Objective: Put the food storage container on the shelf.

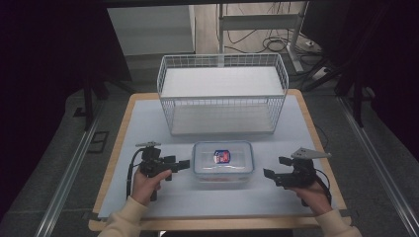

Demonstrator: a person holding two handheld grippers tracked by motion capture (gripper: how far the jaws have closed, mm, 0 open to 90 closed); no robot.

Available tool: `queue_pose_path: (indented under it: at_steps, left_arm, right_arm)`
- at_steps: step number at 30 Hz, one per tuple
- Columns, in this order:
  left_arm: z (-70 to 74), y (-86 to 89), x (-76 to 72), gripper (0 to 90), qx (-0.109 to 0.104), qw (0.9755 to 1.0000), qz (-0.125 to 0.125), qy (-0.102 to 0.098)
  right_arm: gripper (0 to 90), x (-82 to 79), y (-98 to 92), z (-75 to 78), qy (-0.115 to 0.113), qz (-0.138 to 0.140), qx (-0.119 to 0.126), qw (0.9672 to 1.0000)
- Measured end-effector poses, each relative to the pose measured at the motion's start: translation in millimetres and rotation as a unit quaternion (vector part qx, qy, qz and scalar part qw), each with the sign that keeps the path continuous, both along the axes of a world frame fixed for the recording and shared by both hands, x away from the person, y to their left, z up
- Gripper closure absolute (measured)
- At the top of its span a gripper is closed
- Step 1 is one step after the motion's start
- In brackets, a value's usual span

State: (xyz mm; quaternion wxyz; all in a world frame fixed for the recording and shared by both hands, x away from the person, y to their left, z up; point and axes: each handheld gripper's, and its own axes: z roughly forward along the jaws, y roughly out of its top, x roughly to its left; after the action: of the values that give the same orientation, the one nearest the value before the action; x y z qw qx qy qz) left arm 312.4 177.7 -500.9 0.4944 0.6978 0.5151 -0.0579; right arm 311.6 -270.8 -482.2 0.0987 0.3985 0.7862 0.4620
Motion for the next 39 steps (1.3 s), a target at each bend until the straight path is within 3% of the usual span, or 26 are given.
queue_pose_path:
  at_steps: [4,7,10,13,17,20,27,32,34,37,39]
  left_arm:
    - [-7.3,-9.7,8.0,11.9,-0.011,0.9997,-0.010,0.020]
    - [-12.3,-17.0,16.5,11.9,-0.031,0.9986,-0.018,0.039]
    - [-14.5,-27.4,20.1,11.1,-0.022,0.9985,-0.029,0.041]
    - [-18.2,-33.1,23.0,11.0,-0.022,0.9975,-0.037,0.055]
    - [-23.1,-39.0,26.2,11.8,-0.027,0.9962,-0.047,0.069]
    - [-25.4,-43.6,28.1,12.3,-0.018,0.9959,-0.052,0.072]
    - [-27.2,-38.2,29.6,16.8,-0.040,0.9951,-0.041,0.081]
    - [-24.1,-35.9,27.2,24.0,-0.042,0.9962,-0.032,0.069]
    - [-24.1,-35.0,26.9,25.6,-0.043,0.9961,-0.032,0.070]
    - [-24.9,-34.2,26.5,26.8,-0.047,0.9960,-0.030,0.069]
    - [-25.5,-33.8,26.2,27.4,-0.051,0.9960,-0.028,0.069]
  right_arm:
    - [13.4,6.5,8.9,2.7,0.026,0.016,0.024,0.9993]
    - [12.6,14.3,13.5,1.1,0.051,0.021,0.039,0.9977]
    - [12.1,23.8,17.7,-0.5,0.070,0.025,0.058,0.9955]
    - [11.4,33.5,22.2,-2.6,0.092,0.027,0.077,0.9924]
    - [11.4,41.9,29.3,-4.1,0.105,0.022,0.079,0.9911]
    - [11.4,46.2,34.9,-6.1,0.111,0.023,0.069,0.9911]
    - [12.2,53.9,41.5,-15.0,0.131,0.023,0.067,0.9889]
    - [15.9,57.9,44.1,-19.6,0.148,0.026,0.071,0.9861]
    - [18.8,59.7,44.8,-21.3,0.155,0.029,0.079,0.9843]
    - [25.3,62.6,45.9,-23.2,0.174,0.044,0.099,0.9788]
    - [24.6,64.6,46.9,-25.3,0.183,0.045,0.106,0.9763]
